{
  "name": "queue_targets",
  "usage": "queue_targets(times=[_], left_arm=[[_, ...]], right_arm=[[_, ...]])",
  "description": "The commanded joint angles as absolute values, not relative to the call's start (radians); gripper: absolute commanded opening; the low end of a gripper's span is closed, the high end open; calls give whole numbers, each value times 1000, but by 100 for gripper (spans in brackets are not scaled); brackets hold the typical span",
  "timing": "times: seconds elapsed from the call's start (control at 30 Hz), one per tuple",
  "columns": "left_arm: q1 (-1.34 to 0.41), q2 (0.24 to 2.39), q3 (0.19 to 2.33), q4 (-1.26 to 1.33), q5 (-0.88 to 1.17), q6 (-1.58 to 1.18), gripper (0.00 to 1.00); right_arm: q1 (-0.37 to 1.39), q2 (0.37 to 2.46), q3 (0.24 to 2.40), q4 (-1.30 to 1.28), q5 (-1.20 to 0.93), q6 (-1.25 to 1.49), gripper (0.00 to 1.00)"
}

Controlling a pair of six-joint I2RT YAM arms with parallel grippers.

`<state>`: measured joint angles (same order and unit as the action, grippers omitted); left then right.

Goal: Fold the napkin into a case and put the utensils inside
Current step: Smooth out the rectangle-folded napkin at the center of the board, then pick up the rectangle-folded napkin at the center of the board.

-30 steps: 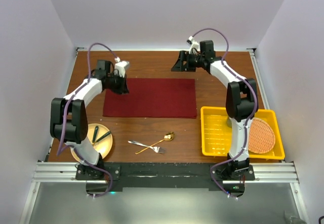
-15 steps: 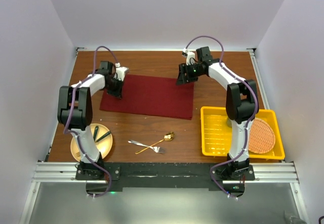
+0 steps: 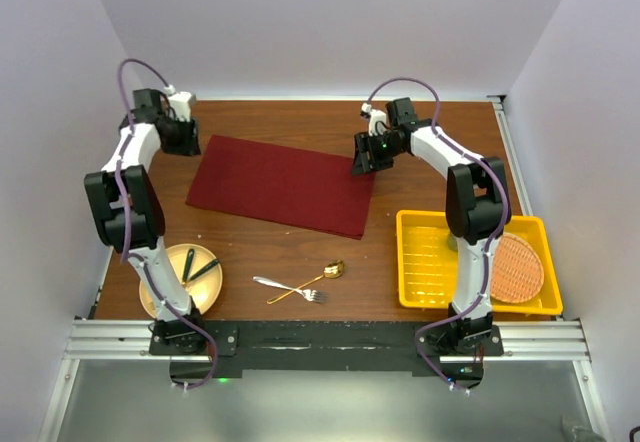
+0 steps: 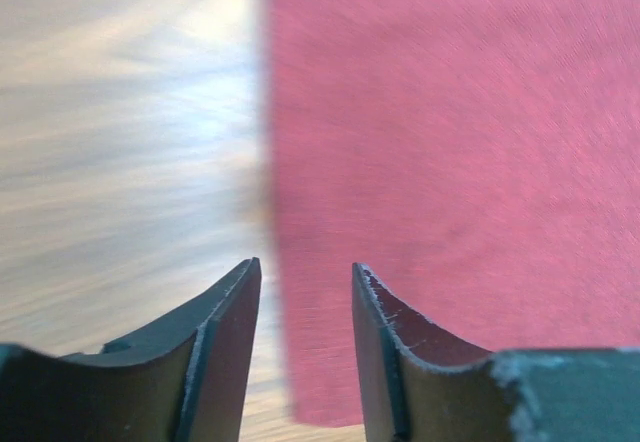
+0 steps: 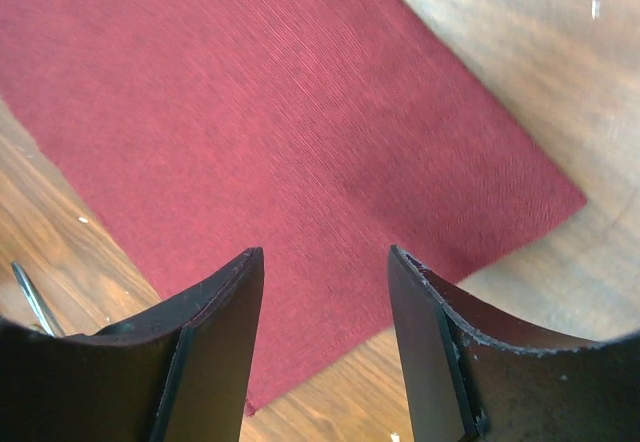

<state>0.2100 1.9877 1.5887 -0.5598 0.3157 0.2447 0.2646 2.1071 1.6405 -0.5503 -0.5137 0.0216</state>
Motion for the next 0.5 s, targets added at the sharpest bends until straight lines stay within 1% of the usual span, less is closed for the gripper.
queue_targets(times=[0.0, 0.1, 0.27, 0.47], left_arm=[[227, 2026, 1664, -588, 360, 241, 48], [226, 2046, 1660, -569, 382, 233, 48], [224, 2079, 1632, -555, 377, 238, 49], [193, 2083, 1577, -511, 296, 275, 49]], right_arm=[[267, 2031, 1606, -601, -456, 60, 57], [255, 2016, 1582, -614, -434, 87, 58], [239, 2026, 1572, -646, -408, 113, 64], [239, 2042, 1532, -644, -396, 138, 64]])
